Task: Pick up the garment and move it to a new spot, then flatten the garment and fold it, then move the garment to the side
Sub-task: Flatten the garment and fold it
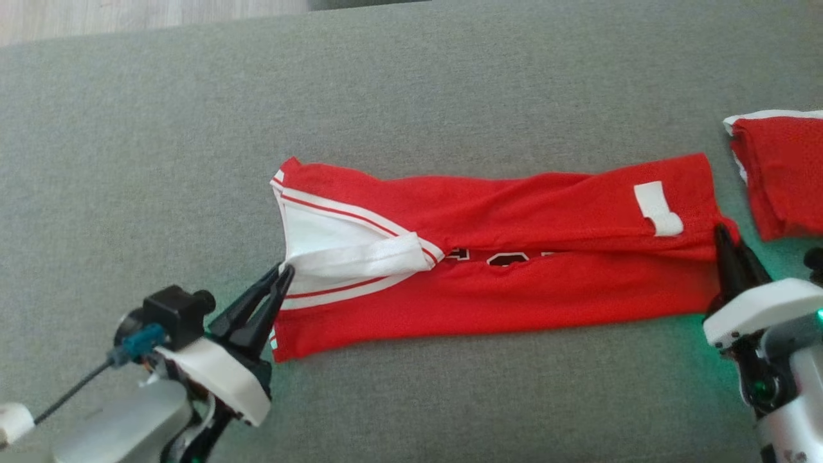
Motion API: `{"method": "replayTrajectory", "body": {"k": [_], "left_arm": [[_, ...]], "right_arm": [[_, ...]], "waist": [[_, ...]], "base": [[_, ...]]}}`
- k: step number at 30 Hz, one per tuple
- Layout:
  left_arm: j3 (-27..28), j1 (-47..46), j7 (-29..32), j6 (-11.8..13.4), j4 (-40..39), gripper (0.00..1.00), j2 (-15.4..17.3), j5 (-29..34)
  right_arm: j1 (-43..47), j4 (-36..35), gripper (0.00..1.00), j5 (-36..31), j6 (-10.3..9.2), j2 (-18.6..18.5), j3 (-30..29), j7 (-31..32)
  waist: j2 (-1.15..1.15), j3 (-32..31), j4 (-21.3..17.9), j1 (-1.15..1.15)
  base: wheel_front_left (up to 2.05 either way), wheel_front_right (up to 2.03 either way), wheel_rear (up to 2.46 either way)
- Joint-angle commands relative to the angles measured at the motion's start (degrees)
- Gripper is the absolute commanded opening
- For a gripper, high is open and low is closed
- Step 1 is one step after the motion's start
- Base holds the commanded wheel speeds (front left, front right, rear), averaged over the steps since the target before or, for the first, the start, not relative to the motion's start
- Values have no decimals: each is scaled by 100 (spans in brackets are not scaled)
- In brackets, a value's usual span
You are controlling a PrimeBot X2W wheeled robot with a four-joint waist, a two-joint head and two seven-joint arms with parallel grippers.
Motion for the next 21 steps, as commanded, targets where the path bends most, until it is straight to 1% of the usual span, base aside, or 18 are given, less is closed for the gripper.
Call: {"method": "replayTrajectory", "body": {"k": [1, 3, 8, 11, 14, 17, 18, 21], "left_arm": [[468, 80, -70, 18, -74, 100, 70, 26], [800, 328, -70, 82, -106, 100, -93, 127], [1660, 1050, -71, 364, -266, 100, -588, 761], [2255, 1528, -71, 607, -416, 100, -1010, 1241], [2933, 2011, -71, 860, -597, 100, -1559, 1714], [3457, 2432, -71, 891, -737, 100, -2115, 2152], [3457, 2432, -71, 891, -737, 100, -2115, 2152], [3865, 2727, -71, 807, -828, 100, -2611, 2660]], "right_arm": [[176, -187, 100, -74, -5, -26, -18, -122], [267, -204, 100, -108, -5, 40, -86, -179], [591, -270, 100, -200, -5, 202, -334, -372], [815, -352, 100, -291, -5, 282, -492, -435], [992, -463, 100, -335, -5, 360, -673, -417], [1048, -549, 100, -384, -5, 403, -920, -358], [1048, -549, 100, -384, -5, 403, -920, -358], [972, -575, 100, -467, -5, 466, -1225, -261]], "waist": [[0, -62, -38, 0], [0, -127, -62, 0], [0, -326, -41, 0], [0, -440, 48, 0], [0, -517, 216, 0], [0, -515, 432, 0], [0, -515, 432, 0], [0, -468, 651, 0]], "base": [[0, 0, 0], [0, 0, 0], [0, 0, 0], [0, 0, 0], [0, 0, 0], [0, 0, 0], [0, 0, 0], [0, 0, 0]]}}
